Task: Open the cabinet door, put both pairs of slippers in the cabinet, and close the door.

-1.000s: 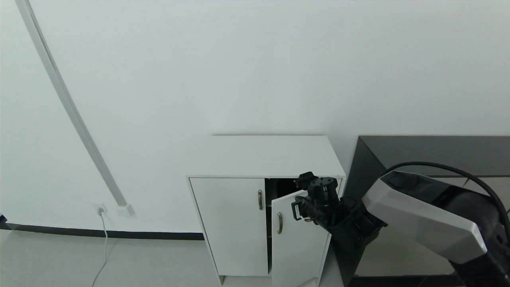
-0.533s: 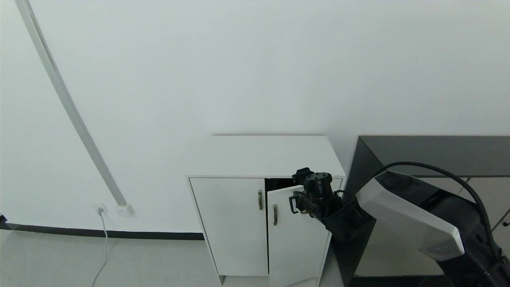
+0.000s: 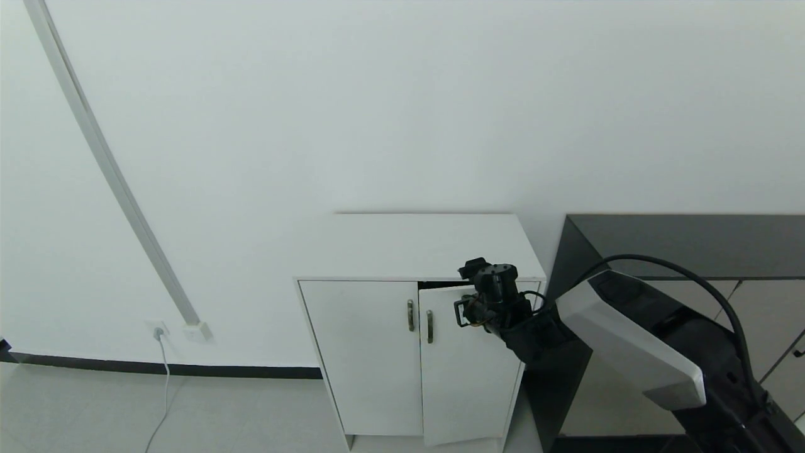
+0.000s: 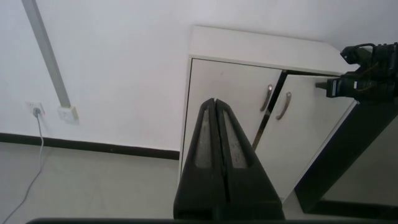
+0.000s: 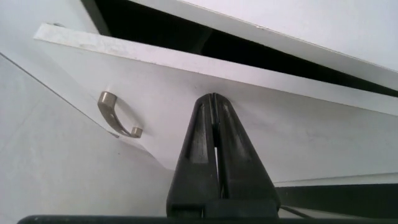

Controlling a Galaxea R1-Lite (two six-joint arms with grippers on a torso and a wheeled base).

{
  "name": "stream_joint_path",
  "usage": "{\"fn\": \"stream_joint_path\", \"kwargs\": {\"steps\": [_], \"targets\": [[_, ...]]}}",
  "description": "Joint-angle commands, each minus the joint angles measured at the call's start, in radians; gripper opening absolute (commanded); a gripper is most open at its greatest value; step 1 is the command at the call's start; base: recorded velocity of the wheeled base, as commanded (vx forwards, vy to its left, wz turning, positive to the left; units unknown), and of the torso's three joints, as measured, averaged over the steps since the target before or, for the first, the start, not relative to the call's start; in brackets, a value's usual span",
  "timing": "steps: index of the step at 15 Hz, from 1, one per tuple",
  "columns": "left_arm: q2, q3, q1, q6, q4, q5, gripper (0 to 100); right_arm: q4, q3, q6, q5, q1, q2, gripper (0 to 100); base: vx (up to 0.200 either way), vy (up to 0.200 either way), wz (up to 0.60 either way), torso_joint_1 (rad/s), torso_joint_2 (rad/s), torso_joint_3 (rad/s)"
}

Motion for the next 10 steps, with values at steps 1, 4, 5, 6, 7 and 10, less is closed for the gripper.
{"fn": "stream_joint_path", "kwargs": {"steps": [1,4,5,6,7,10], "targets": [[0.001,0.0,0.0,0.0,0.0,0.0,0,0.016,-0.04,0.0,0.0,-0.002,0.019,0,0.0,0.0,0.0,0.0,0.0,0.0],[0.001,0.0,0.0,0.0,0.001,0.0,0,0.057,-0.091,0.0,0.0,-0.01,0.025,0,0.0,0.0,0.0,0.0,0.0,0.0],[0.001,0.0,0.0,0.0,0.0,0.0,0,0.068,-0.104,0.0,0.0,-0.01,0.03,0,0.0,0.0,0.0,0.0,0.0,0.0],[0.001,0.0,0.0,0.0,0.001,0.0,0,0.079,-0.121,0.0,0.0,-0.011,0.033,0,0.0,0.0,0.0,0.0,0.0,0.0],[0.001,0.0,0.0,0.0,0.0,0.0,0,0.088,-0.127,0.0,0.0,-0.011,0.033,0,0.0,0.0,0.0,0.0,0.0,0.0],[0.001,0.0,0.0,0.0,0.001,0.0,0,0.092,-0.161,0.0,-0.001,-0.011,0.041,0,0.0,0.0,0.0,0.0,0.0,0.0]]}}
